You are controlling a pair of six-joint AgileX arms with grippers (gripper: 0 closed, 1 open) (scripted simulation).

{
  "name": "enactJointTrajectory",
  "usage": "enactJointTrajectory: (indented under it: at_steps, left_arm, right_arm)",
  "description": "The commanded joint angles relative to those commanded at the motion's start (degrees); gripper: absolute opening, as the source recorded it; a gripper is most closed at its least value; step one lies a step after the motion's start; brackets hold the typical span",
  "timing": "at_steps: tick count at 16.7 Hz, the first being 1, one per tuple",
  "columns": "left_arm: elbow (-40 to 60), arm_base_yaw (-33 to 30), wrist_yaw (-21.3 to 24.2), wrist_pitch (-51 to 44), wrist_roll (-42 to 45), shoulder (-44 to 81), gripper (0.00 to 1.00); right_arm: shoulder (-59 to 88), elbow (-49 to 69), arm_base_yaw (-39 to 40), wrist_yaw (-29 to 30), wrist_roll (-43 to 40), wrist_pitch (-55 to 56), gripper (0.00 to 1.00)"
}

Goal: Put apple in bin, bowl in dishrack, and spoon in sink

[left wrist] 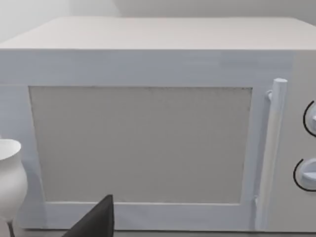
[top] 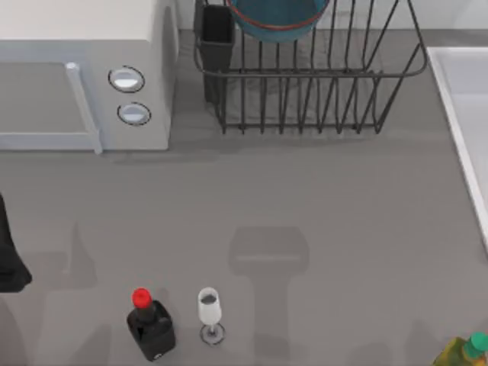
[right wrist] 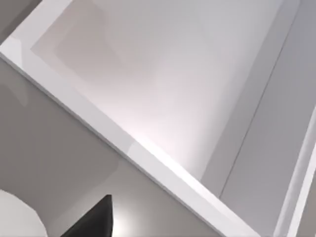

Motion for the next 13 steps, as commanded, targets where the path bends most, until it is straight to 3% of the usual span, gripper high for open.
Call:
enactJointTrajectory:
  at_steps: [3,10,13]
  left_arm:
    - [0.0,0.0,0.0,0.0,0.0,0.0,1.0]
    - [0.0,0.0,0.0,0.0,0.0,0.0,1.0]
    - [0.0,0.0,0.0,0.0,0.0,0.0,1.0]
  right_arm:
    - [9.0,4.8,-3.8,0.2,-10.2,-6.9,1.0]
    - [29.1,20.1,-13.5,0.5,-43.2,-20.9,1.0]
    - [37.1,24.9,-16.7,1.2,-52.5,-26.8,1.0]
